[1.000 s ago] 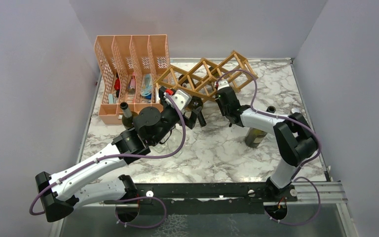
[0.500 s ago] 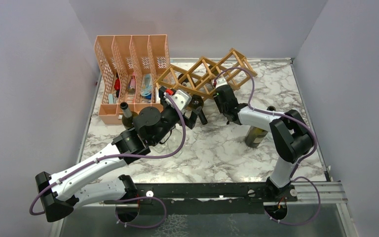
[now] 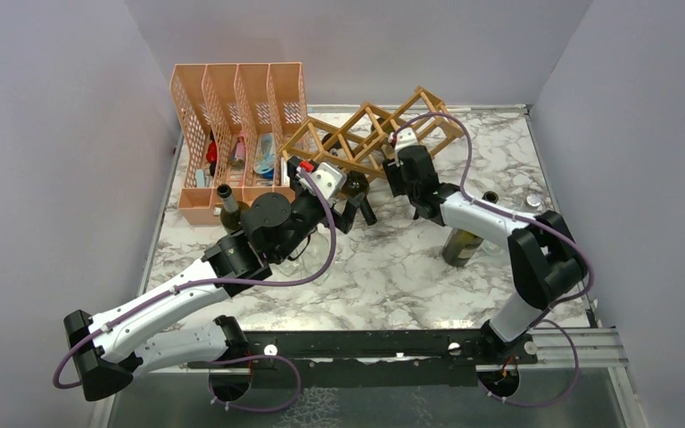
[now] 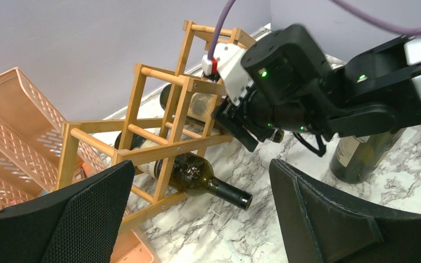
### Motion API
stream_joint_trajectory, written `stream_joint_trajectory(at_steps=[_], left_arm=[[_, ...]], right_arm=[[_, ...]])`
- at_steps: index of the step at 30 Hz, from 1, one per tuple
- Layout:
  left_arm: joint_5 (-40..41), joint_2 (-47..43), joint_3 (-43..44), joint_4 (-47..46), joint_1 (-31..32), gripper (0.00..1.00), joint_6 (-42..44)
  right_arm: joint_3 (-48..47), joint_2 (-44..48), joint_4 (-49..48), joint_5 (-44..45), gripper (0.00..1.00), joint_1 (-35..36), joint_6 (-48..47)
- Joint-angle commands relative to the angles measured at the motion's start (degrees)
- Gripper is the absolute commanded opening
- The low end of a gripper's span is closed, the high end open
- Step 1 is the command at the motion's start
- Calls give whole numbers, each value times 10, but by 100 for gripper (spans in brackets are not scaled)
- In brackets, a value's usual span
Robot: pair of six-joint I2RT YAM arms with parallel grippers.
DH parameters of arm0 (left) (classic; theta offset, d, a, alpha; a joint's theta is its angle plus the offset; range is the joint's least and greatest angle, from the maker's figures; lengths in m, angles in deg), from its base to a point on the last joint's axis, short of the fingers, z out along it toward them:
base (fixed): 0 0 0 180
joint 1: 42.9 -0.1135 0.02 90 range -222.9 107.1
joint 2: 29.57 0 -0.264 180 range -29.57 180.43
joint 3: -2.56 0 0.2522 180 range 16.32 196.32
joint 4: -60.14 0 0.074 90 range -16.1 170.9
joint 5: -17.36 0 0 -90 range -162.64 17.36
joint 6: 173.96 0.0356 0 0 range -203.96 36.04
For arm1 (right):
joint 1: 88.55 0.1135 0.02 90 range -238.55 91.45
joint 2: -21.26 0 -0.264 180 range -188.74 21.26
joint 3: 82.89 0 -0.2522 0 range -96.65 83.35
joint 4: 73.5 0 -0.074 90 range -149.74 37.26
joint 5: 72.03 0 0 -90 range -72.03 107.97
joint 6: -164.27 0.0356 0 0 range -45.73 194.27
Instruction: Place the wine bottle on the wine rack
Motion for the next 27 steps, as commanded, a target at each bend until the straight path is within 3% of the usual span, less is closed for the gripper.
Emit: stream_joint_trajectory(at_steps=[1,15,22,27], left_arm=[[5,-10,4,-5,1,99,-1],[1,-18,-2,-8,1,99,-5],[-4,-24,-3,-10,1,99,-12],[-18,-27,-2,-12,1,99,-19]], right_arm=[[-6,65,23,-15,67,1,32],[-61,132,198,-20,67,1,108],[-86,233,245,-42,67,1,119],[-83,314,280,-8,67,1,129]])
